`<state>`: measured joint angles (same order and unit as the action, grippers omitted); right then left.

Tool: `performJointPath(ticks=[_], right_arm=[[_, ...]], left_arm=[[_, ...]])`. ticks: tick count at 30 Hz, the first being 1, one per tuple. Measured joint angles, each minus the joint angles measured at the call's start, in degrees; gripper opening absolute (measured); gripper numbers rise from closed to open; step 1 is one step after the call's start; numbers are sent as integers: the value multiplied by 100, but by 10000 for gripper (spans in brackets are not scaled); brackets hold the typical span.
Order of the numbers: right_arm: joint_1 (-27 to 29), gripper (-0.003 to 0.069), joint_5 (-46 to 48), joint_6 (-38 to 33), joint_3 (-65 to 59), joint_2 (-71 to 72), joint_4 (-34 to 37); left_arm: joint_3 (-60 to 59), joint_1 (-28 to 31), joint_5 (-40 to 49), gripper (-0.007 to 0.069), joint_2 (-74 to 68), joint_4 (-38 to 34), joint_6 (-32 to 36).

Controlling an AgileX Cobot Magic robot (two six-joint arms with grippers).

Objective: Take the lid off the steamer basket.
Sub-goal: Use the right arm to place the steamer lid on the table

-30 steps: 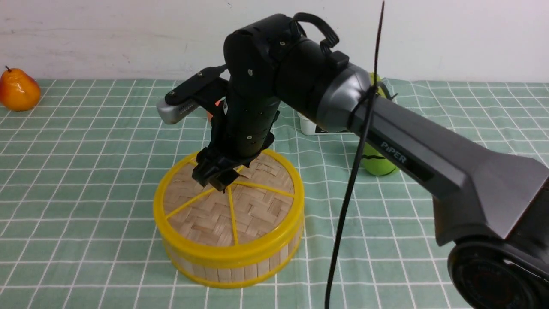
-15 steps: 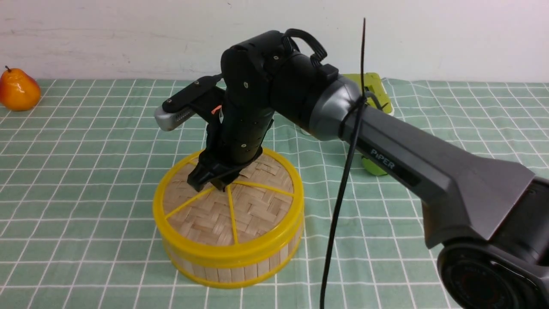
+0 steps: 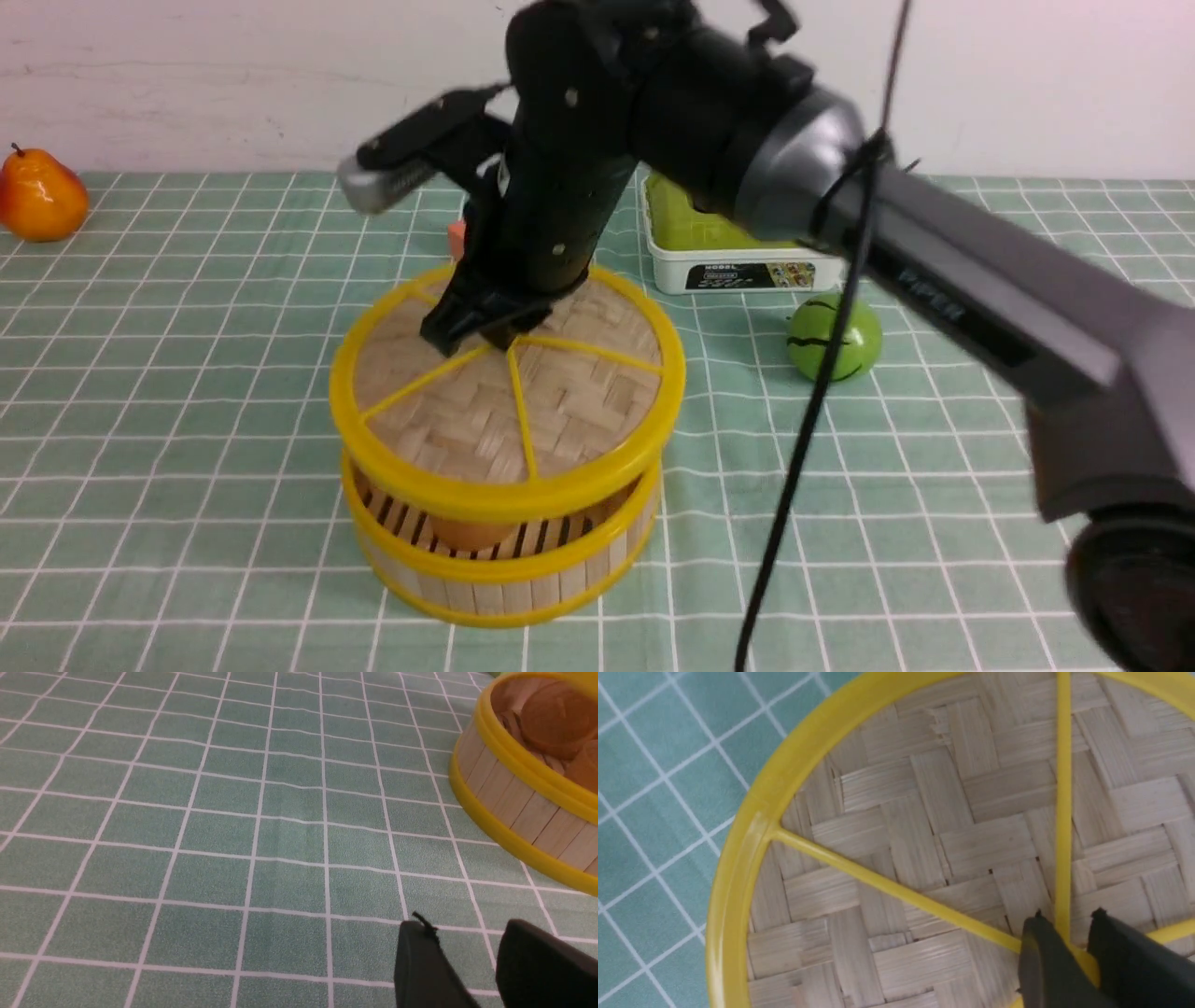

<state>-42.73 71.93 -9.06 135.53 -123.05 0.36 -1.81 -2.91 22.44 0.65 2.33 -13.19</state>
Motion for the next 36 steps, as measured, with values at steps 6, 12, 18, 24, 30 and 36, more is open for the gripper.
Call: performJointPath(ticks=[6, 12, 18, 24, 30, 36], right_arm=[[351, 79, -11, 22, -612, 1624, -357], [1030, 79, 3, 119, -2622, 3140, -432], [1759, 79, -1021, 717, -5437, 4118, -449], [1927, 79, -3059, 1124, -7049, 3733, -479], [1927, 79, -3898, 1313, -7260, 2867, -602], [1927, 110, -4288, 1522, -7260, 2342, -681]], left_arm=[[0, 0, 6, 239, 0, 0, 0], [0, 0, 6, 239, 0, 0, 0], [0, 0, 6, 239, 0, 0, 0], [0, 0, 6, 239, 0, 0, 0], [0, 0, 6, 239, 0, 0, 0], [0, 0, 6, 239, 0, 0, 0]])
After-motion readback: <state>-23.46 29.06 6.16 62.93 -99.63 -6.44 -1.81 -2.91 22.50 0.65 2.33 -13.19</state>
